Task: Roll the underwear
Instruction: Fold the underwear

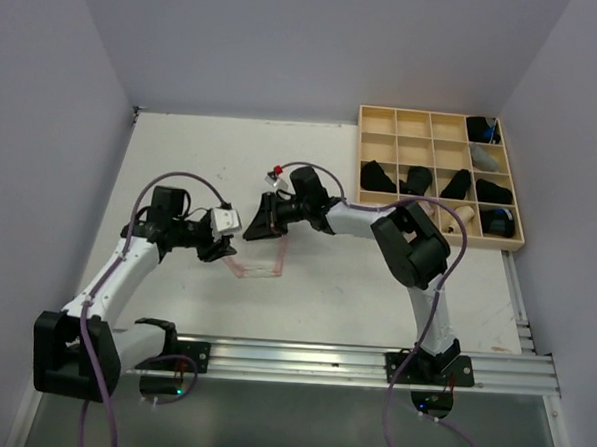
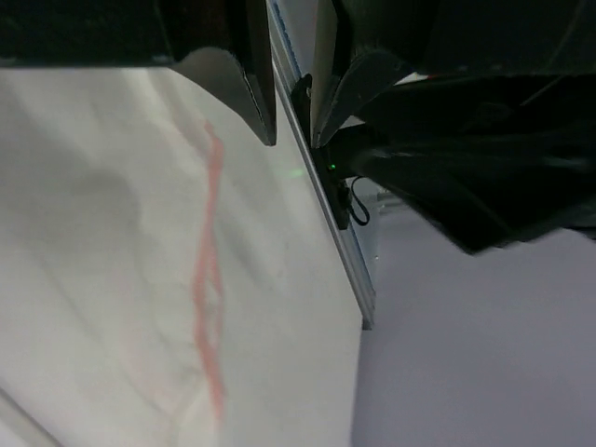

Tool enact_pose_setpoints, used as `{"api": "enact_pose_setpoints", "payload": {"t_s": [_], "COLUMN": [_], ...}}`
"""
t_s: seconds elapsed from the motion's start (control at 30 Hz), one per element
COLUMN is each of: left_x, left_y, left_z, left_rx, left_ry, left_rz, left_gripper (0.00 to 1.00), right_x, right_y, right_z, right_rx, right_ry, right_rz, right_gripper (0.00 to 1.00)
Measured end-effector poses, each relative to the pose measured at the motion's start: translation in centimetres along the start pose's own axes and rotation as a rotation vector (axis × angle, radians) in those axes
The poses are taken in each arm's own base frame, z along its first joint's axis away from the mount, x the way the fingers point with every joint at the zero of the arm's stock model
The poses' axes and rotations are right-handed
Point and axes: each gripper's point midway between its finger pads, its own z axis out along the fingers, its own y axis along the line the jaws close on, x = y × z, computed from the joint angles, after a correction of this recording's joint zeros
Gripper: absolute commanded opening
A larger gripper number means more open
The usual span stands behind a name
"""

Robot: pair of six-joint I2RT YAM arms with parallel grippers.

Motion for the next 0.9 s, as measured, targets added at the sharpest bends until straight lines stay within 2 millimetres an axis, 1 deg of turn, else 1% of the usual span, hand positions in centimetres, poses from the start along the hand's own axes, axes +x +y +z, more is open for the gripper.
{"api": "enact_pose_setpoints", "payload": {"t_s": [0.07, 0.13, 0.2, 0.23, 0.3, 0.37, 0.43, 0.53, 0.6, 0.7, 0.87, 0.9], "left_x": [0.3, 1.0, 2.0, 2.4, 3.1, 3.5, 3.8, 4.1, 4.4, 5.6, 8.1, 8.2], "left_y": [-1.5, -2.4, -3.0, -3.1, -3.7, -4.0, -4.2, -4.4, -4.5, -4.8, -5.4, -5.4], "left_z": [0.7, 1.7, 2.7, 3.1, 4.2, 4.8, 5.3, 5.5, 5.6, 5.9, 6.3, 6.4], "left_rx": [0.029, 0.058, 0.086, 0.096, 0.132, 0.155, 0.173, 0.189, 0.193, 0.215, 0.259, 0.26], "left_ry": [0.016, 0.043, 0.078, 0.093, 0.126, 0.149, 0.165, 0.185, 0.198, 0.234, 0.31, 0.309], "left_rz": [0.122, 0.225, 0.308, 0.337, 0.405, 0.446, 0.483, 0.524, 0.537, 0.539, 0.506, 0.507], "left_gripper": [0.45, 0.44, 0.45, 0.45, 0.46, 0.49, 0.51, 0.52, 0.52, 0.49, 0.46, 0.43], "right_x": [-1.1, -2.1, -3.1, -3.4, -3.7, -4.1, -4.0, -3.6, -3.1, -2.7, -2.2, -2.2], "right_y": [3.1, 5.8, 7.4, 7.6, 7.2, 6.0, 4.3, 1.4, -0.3, -1.6, -2.2, -2.3], "right_z": [-1.0, -2.0, -2.5, -2.5, -2.5, -2.1, -1.5, -0.5, 0.0, 0.5, 0.7, 0.7], "right_rx": [-0.023, -0.046, -0.063, -0.064, -0.053, -0.037, -0.023, 0.006, 0.024, 0.037, 0.034, 0.035], "right_ry": [-0.019, -0.041, -0.059, -0.064, -0.062, -0.053, -0.035, -0.002, 0.018, 0.038, 0.057, 0.058], "right_rz": [-0.102, -0.192, -0.257, -0.274, -0.285, -0.28, -0.257, -0.202, -0.169, -0.139, -0.126, -0.126], "right_gripper": [0.26, 0.27, 0.27, 0.27, 0.27, 0.27, 0.26, 0.26, 0.26, 0.26, 0.25, 0.25]}}
